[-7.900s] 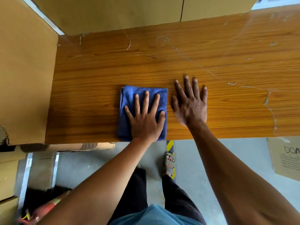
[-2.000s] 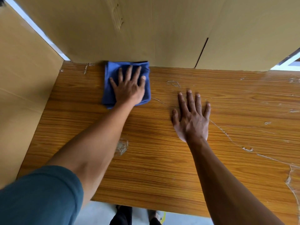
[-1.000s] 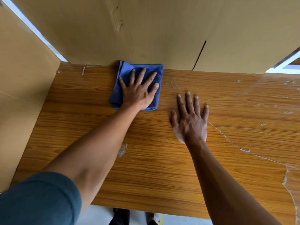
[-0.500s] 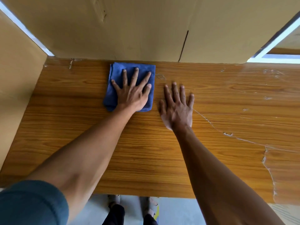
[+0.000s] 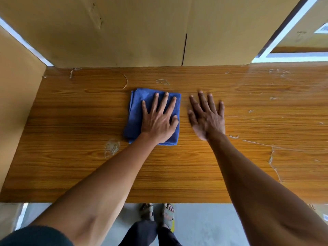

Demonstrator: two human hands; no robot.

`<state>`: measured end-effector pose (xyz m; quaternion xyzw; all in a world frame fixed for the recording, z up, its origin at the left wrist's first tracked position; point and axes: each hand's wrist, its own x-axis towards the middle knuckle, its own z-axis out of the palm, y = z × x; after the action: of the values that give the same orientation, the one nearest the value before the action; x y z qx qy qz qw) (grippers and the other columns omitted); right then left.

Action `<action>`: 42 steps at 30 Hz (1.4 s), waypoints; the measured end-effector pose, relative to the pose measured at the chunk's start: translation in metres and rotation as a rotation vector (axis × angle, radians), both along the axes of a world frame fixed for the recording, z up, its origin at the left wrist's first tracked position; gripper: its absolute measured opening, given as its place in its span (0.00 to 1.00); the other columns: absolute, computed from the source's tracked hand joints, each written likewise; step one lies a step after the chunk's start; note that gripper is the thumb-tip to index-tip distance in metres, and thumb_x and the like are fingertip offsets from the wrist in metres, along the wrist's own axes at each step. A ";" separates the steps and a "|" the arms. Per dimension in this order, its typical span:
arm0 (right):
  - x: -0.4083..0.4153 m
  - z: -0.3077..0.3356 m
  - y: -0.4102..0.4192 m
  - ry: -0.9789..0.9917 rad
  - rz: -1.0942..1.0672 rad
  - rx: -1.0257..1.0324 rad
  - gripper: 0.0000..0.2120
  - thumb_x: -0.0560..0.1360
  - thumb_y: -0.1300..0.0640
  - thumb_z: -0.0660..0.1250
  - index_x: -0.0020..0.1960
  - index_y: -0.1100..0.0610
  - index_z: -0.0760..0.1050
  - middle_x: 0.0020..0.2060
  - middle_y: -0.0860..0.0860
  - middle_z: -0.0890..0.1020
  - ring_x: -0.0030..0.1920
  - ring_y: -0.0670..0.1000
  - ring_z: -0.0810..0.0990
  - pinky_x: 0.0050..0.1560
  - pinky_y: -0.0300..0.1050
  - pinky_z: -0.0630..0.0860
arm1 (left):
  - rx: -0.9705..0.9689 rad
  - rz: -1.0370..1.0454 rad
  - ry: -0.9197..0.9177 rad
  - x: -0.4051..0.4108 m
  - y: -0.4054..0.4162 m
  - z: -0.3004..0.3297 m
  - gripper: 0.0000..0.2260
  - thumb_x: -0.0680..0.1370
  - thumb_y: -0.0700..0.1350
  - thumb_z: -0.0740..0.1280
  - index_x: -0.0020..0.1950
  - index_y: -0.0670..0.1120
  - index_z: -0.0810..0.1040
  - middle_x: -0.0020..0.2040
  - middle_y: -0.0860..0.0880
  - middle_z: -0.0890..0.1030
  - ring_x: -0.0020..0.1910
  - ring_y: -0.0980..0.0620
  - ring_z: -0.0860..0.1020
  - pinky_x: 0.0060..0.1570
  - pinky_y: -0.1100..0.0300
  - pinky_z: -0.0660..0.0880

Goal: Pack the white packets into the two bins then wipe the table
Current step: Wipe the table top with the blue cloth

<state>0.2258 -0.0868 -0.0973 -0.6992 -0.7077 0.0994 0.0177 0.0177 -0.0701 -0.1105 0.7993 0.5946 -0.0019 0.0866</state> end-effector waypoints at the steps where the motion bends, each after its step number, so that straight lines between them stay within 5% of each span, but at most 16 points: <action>1: 0.000 -0.001 0.002 0.000 -0.007 0.000 0.30 0.85 0.36 0.38 0.85 0.40 0.38 0.85 0.45 0.38 0.85 0.53 0.37 0.82 0.67 0.40 | 0.001 0.003 -0.008 0.002 0.005 -0.002 0.32 0.84 0.63 0.47 0.87 0.56 0.48 0.88 0.52 0.46 0.86 0.42 0.43 0.77 0.24 0.44; 9: 0.001 -0.004 0.005 -0.009 -0.020 0.010 0.29 0.87 0.39 0.40 0.85 0.41 0.37 0.85 0.46 0.38 0.84 0.53 0.35 0.82 0.66 0.41 | -0.065 0.038 -0.002 0.025 0.080 0.005 0.29 0.84 0.66 0.41 0.85 0.65 0.39 0.87 0.52 0.39 0.85 0.40 0.39 0.75 0.22 0.39; 13: 0.002 -0.004 0.005 -0.006 -0.037 0.021 0.28 0.87 0.40 0.40 0.85 0.41 0.38 0.85 0.46 0.39 0.84 0.53 0.36 0.82 0.66 0.43 | -0.042 0.047 -0.018 0.026 0.072 0.006 0.29 0.84 0.65 0.41 0.86 0.63 0.45 0.87 0.52 0.44 0.86 0.41 0.41 0.75 0.22 0.41; 20: 0.002 -0.005 0.005 -0.013 -0.048 0.017 0.28 0.87 0.41 0.40 0.85 0.41 0.39 0.85 0.46 0.39 0.85 0.53 0.37 0.81 0.70 0.42 | -0.046 0.012 0.037 0.025 0.032 0.001 0.35 0.81 0.70 0.41 0.86 0.57 0.38 0.87 0.50 0.37 0.85 0.39 0.36 0.74 0.21 0.40; 30: 0.004 -0.013 0.007 0.006 -0.032 0.015 0.28 0.87 0.41 0.37 0.85 0.41 0.36 0.85 0.47 0.36 0.84 0.54 0.34 0.79 0.72 0.39 | -0.080 0.103 0.011 0.053 0.113 0.010 0.31 0.85 0.67 0.43 0.87 0.58 0.44 0.87 0.51 0.41 0.85 0.41 0.38 0.75 0.22 0.38; 38: 0.051 -0.005 0.005 -0.003 0.035 -0.018 0.29 0.86 0.39 0.37 0.86 0.41 0.41 0.85 0.45 0.41 0.85 0.54 0.37 0.79 0.72 0.37 | -0.040 0.178 -0.040 0.082 0.000 0.009 0.29 0.86 0.62 0.45 0.87 0.58 0.44 0.87 0.49 0.47 0.85 0.41 0.43 0.78 0.28 0.39; 42: 0.076 -0.003 0.012 -0.006 0.043 -0.012 0.29 0.85 0.39 0.36 0.85 0.40 0.39 0.85 0.45 0.39 0.85 0.54 0.37 0.80 0.72 0.41 | -0.050 0.213 -0.026 0.093 0.019 0.009 0.28 0.86 0.62 0.43 0.87 0.59 0.44 0.87 0.50 0.46 0.85 0.42 0.42 0.76 0.27 0.36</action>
<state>0.3020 -0.0753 -0.1007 -0.6844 -0.7219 0.1019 0.0094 0.1106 -0.0509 -0.1019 0.7291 0.6748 0.0032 0.1139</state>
